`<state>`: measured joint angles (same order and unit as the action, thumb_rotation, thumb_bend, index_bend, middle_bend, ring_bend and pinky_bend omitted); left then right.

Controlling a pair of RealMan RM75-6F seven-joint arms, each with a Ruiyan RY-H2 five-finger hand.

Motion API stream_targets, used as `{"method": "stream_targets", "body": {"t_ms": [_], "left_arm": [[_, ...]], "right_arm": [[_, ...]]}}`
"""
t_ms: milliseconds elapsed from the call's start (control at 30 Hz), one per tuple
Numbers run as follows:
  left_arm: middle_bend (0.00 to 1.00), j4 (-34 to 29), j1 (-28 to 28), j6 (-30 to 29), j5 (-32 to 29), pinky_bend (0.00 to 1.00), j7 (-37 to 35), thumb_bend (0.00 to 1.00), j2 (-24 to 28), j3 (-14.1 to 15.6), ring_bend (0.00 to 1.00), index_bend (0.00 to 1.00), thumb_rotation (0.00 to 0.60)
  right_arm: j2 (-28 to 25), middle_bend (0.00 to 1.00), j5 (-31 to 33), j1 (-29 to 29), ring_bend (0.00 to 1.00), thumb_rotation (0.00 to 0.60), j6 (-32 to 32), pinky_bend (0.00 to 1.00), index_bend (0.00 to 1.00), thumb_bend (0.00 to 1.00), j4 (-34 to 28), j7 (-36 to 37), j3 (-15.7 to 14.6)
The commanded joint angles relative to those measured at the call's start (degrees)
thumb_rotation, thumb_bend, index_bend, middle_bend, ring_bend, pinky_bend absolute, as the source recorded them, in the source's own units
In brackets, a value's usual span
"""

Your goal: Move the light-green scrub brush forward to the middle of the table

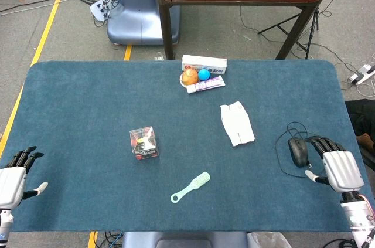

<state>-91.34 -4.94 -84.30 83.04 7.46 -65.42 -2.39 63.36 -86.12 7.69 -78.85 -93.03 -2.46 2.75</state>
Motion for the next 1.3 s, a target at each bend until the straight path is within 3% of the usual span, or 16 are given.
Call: {"method": "stream_targets", "body": {"t_ms": [33, 267, 600, 1300], "left_arm": [[0.16, 0.12, -0.02, 0.15, -0.12, 0.46, -0.27, 0.11, -0.08, -0.04, 0.17, 0.26, 0.600], [0.17, 0.34, -0.07, 0.45, -0.49, 0.46, -0.54, 0.11, -0.09, -0.15, 0.18, 0.29, 0.600], [0.29, 0.05, 0.10, 0.20, -0.89, 0.48, -0.36, 0.11, 0.16, -0.41, 0.25, 0.35, 0.600], [0.34, 1.15, 1.30, -0.75, -2.39, 0.49, -1.09, 0.11, 0.31, -0.82, 0.27, 0.37, 0.600]], "right_arm": [[0.79, 0.23, -0.78, 0.35, 0.18, 0.600, -0.04, 0.30, 0.23, 0.00, 0.48, -0.28, -0.19], [3.72, 0.23, -3.55, 1.86, 0.17, 0.600, -1.25, 0.26, 0.23, 0.00, 0.95, -1.39, 0.53], [6.20, 0.22, -8.85, 7.37, 0.16, 0.600, 1.49, 0.25, 0.23, 0.00, 3.11, -3.74, 1.36], [16.38, 0.20, -18.52, 18.60, 0.14, 0.600, 4.54, 0.24, 0.23, 0.00, 16.84, 5.72, -0.63]]}}
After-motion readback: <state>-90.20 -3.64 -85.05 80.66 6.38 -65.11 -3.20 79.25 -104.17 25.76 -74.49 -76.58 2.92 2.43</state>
